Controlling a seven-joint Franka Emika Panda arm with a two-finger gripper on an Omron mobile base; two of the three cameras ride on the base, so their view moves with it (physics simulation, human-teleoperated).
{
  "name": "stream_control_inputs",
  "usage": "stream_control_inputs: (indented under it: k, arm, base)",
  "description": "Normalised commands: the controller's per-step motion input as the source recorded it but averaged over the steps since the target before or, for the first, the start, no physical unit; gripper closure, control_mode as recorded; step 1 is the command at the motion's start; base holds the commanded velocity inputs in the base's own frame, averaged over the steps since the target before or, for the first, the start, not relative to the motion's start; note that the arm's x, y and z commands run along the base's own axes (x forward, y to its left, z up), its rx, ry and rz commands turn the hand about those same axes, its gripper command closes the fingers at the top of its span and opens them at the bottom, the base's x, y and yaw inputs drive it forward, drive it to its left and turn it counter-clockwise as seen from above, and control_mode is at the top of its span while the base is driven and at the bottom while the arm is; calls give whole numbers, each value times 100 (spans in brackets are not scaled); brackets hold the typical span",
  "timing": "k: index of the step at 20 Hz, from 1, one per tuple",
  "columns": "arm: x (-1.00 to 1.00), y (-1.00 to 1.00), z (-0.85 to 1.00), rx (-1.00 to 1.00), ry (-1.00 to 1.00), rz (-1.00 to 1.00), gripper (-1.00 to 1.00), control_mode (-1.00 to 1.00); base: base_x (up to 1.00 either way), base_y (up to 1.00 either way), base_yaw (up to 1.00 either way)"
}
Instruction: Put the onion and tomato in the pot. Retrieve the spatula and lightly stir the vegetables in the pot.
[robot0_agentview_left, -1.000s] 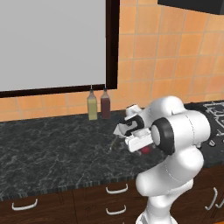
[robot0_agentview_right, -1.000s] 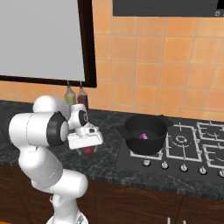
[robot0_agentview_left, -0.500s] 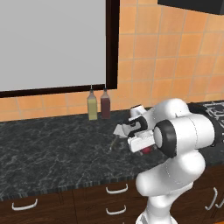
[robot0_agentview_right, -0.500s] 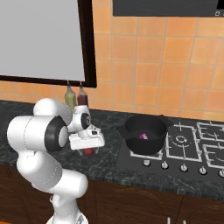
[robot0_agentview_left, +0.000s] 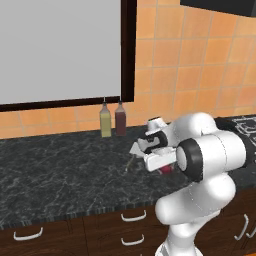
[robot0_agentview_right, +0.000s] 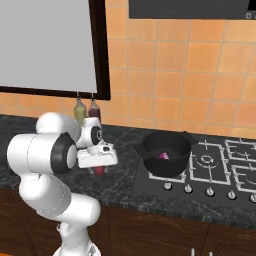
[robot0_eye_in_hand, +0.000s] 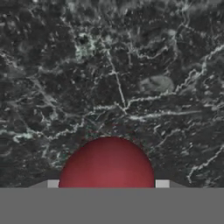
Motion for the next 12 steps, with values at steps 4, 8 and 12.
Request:
stream_control_inputs:
  k: [4, 8, 12]
  arm:
    - [-49, 0, 100, 9, -32, 0, 100, -100]
    - [-23, -3, 100, 7, -37, 0, 100, -100]
    - [3, -43, 100, 0, -29, -7, 100, -100]
  base:
    - [0, 0, 0]
    - [0, 0, 0]
    - [0, 0, 0]
